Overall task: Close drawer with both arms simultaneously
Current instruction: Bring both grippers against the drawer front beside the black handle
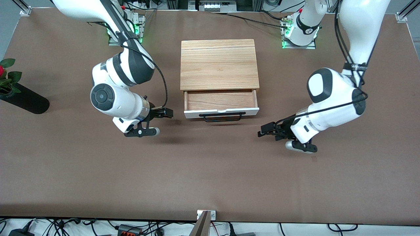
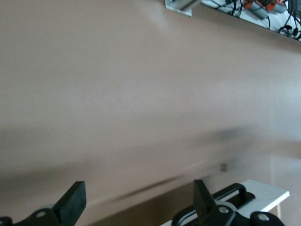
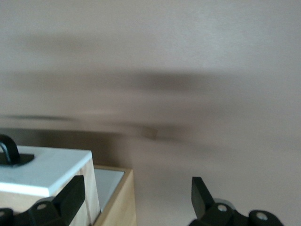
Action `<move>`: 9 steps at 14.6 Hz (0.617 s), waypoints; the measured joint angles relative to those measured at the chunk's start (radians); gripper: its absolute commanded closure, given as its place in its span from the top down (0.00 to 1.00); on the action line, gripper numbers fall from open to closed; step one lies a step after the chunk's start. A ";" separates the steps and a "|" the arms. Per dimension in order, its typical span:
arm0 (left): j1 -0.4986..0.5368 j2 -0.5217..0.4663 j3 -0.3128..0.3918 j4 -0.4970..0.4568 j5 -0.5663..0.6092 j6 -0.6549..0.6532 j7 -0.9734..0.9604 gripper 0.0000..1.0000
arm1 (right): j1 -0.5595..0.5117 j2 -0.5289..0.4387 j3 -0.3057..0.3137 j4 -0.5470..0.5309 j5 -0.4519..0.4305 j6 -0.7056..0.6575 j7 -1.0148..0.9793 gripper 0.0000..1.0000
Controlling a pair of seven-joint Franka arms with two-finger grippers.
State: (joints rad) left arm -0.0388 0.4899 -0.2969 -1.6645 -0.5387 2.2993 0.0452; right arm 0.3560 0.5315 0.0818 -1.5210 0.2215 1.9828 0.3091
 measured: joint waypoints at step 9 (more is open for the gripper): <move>0.001 0.027 -0.075 -0.093 -0.011 -0.029 -0.001 1.00 | 0.060 0.088 0.000 0.073 0.153 0.052 0.053 1.00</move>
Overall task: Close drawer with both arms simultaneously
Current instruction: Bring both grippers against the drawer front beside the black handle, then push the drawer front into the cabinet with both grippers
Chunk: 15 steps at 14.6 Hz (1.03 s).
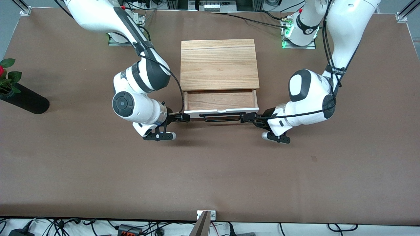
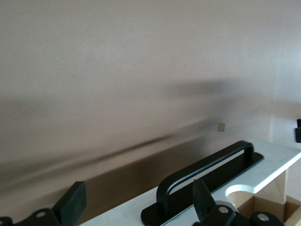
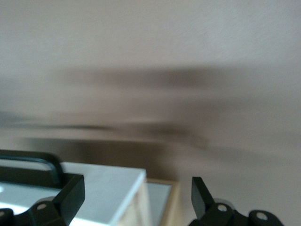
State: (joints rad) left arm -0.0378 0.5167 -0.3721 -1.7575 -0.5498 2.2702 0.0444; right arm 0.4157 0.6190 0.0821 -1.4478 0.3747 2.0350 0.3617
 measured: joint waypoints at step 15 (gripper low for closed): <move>0.004 0.003 -0.010 -0.013 0.000 -0.171 0.001 1.00 | 0.044 0.040 0.001 0.022 0.056 -0.151 -0.026 1.00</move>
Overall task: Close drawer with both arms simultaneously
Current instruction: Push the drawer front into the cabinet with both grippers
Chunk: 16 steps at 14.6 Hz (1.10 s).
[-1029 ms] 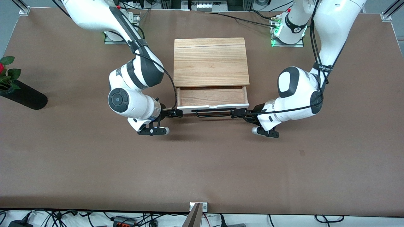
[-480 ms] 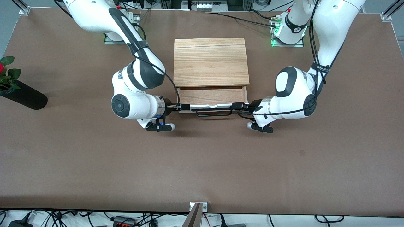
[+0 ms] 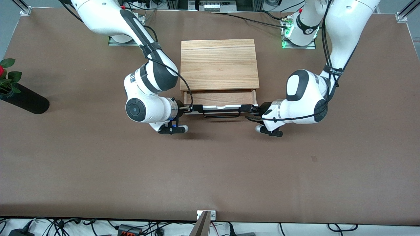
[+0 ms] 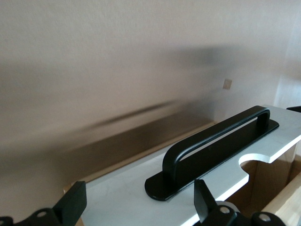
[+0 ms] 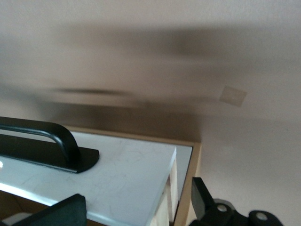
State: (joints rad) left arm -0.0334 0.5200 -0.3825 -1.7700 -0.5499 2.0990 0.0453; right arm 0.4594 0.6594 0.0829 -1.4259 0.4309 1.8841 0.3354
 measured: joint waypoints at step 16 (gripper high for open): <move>0.006 0.002 -0.002 -0.004 -0.001 -0.218 0.000 1.00 | 0.015 0.027 -0.007 0.019 -0.046 -0.227 -0.019 1.00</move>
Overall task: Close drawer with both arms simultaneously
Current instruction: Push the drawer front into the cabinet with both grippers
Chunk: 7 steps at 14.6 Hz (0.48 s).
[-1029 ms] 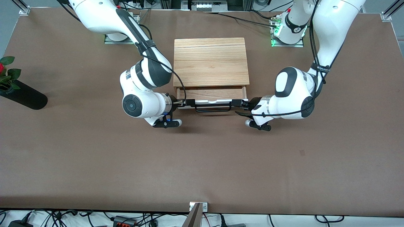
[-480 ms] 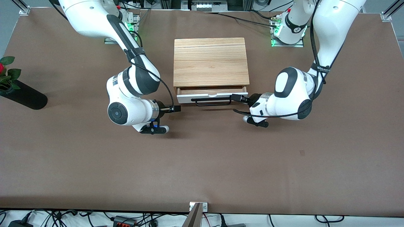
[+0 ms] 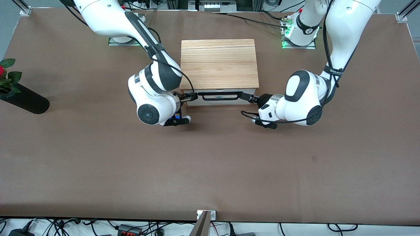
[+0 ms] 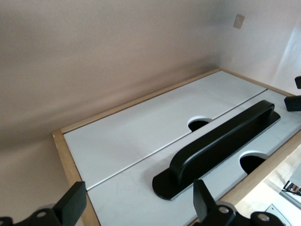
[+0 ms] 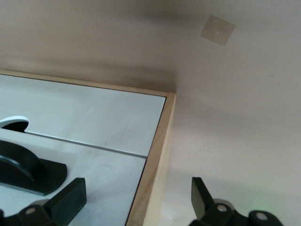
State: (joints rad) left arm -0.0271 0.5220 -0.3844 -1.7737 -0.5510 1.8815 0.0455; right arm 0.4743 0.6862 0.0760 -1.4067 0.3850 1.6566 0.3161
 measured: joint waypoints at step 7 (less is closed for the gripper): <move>0.000 0.000 0.000 0.000 0.000 -0.030 0.000 1.00 | -0.026 0.002 -0.016 0.031 -0.001 0.048 -0.001 1.00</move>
State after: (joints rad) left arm -0.0266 0.5220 -0.3845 -1.7742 -0.5510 1.8515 0.0458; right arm 0.4480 0.6884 0.0595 -1.3757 0.3842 1.7042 0.3156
